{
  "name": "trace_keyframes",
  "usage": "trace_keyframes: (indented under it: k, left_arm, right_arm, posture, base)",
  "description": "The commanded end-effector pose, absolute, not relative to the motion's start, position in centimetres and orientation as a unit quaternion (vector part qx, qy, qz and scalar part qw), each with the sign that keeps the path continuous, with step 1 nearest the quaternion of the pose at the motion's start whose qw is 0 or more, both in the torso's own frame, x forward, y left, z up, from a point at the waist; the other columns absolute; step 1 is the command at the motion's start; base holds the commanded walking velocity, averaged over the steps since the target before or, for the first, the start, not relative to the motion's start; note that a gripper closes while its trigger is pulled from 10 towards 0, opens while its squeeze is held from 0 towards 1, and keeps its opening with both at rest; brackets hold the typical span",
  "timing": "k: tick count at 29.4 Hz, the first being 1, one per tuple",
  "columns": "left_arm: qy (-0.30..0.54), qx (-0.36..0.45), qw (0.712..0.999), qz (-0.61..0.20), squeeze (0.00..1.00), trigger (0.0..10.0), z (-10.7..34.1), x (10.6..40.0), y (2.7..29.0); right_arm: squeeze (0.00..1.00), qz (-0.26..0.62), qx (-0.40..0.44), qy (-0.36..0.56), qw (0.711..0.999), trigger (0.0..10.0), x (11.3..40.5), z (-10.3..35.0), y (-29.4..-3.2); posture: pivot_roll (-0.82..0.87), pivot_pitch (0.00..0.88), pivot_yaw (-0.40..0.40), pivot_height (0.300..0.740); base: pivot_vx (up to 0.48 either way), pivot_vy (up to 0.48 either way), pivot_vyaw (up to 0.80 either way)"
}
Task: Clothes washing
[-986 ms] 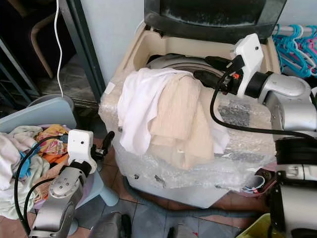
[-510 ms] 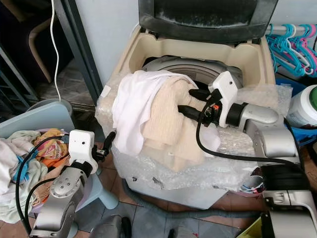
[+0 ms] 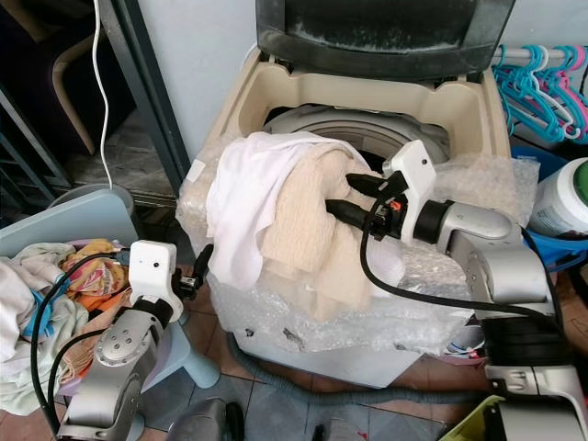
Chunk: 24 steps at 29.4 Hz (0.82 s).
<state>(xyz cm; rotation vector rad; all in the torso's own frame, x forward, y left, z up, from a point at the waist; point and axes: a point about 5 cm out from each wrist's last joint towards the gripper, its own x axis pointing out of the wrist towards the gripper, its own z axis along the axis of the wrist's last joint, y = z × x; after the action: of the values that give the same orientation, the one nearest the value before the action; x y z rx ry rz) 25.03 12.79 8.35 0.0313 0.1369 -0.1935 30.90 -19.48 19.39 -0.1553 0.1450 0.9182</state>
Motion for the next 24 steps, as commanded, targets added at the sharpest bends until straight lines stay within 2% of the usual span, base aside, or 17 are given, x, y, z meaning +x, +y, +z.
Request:
trace_keyframes:
  k: [1,4,6,7,9,11,16,17,20,21,22,24]
  left_arm:
    - [0.070,0.018,0.992,-0.099,0.00,10.0,8.3,25.1,12.6]
    - [0.071,0.019,0.993,-0.097,0.00,10.0,8.3,25.1,12.7]
    - [0.071,0.018,0.993,-0.096,0.00,10.0,8.3,25.1,12.7]
    - [0.071,0.019,0.993,-0.096,0.00,10.0,8.3,25.1,12.7]
    - [0.071,0.019,0.993,-0.096,0.00,10.0,8.3,25.1,12.7]
    - [0.071,0.018,0.993,-0.095,0.00,10.0,8.3,25.1,12.7]
    - [0.071,0.017,0.993,-0.094,0.00,10.0,8.3,25.2,12.7]
    - [0.071,0.016,0.993,-0.094,0.00,10.0,8.3,25.2,12.7]
    - [0.072,0.015,0.993,-0.092,0.00,10.0,8.3,25.2,12.7]
    - [0.071,0.015,0.993,-0.092,0.00,10.0,8.3,25.2,12.7]
    - [0.072,0.015,0.993,-0.092,0.00,10.0,8.3,25.2,12.7]
    - [0.073,0.014,0.993,-0.094,0.00,10.0,8.3,25.2,12.7]
  right_arm:
    - [0.00,0.462,-0.074,0.089,0.879,0.0,30.5,18.4,-18.3]
    - [0.00,0.428,-0.064,0.080,0.898,0.0,31.3,18.3,-17.9]
    - [0.00,0.369,-0.039,0.039,0.928,0.0,32.8,19.5,-18.0]
    - [0.00,0.285,-0.022,-0.017,0.958,0.0,34.6,21.6,-18.9]
    - [0.00,0.267,-0.019,-0.028,0.963,0.0,35.0,22.0,-19.2]
    - [0.00,0.163,-0.002,-0.114,0.980,0.0,36.3,26.2,-21.4]
    - [0.00,0.079,-0.019,-0.198,0.977,0.0,36.1,30.3,-23.9]
    - [0.00,0.058,-0.046,-0.215,0.974,10.0,35.8,31.0,-24.5]
    - [0.00,0.102,-0.020,-0.202,0.974,10.0,35.6,31.1,-24.1]
    - [0.00,0.159,-0.011,-0.187,0.969,10.0,35.3,30.8,-23.1]
    - [1.00,0.270,-0.003,-0.154,0.950,10.0,34.3,29.9,-21.3]
    - [1.00,0.378,-0.017,-0.110,0.919,10.0,32.5,28.5,-19.7]
  posture:
    - [-0.02,0.038,0.026,0.740]
    - [-0.02,0.040,0.027,0.740]
    - [-0.02,0.040,0.026,0.740]
    - [-0.02,0.042,0.027,0.740]
    - [-0.02,0.042,0.027,0.740]
    - [-0.02,0.042,0.024,0.740]
    - [-0.02,0.043,0.019,0.740]
    - [-0.02,0.043,0.019,0.740]
    - [-0.02,0.044,0.019,0.740]
    - [-0.02,0.044,0.019,0.740]
    - [-0.03,0.044,0.023,0.740]
    - [-0.03,0.044,0.026,0.740]
  base:
    - [0.000,0.000,0.00]
    - [0.000,0.000,0.00]
    - [0.000,0.000,0.00]
    - [0.000,0.000,0.00]
    - [0.000,0.000,0.00]
    - [0.000,0.000,0.00]
    - [0.000,0.000,0.00]
    - [0.000,0.000,0.00]
    - [0.000,0.000,0.00]
    - [0.000,0.000,0.00]
    - [0.000,0.000,0.00]
    - [0.000,0.000,0.00]
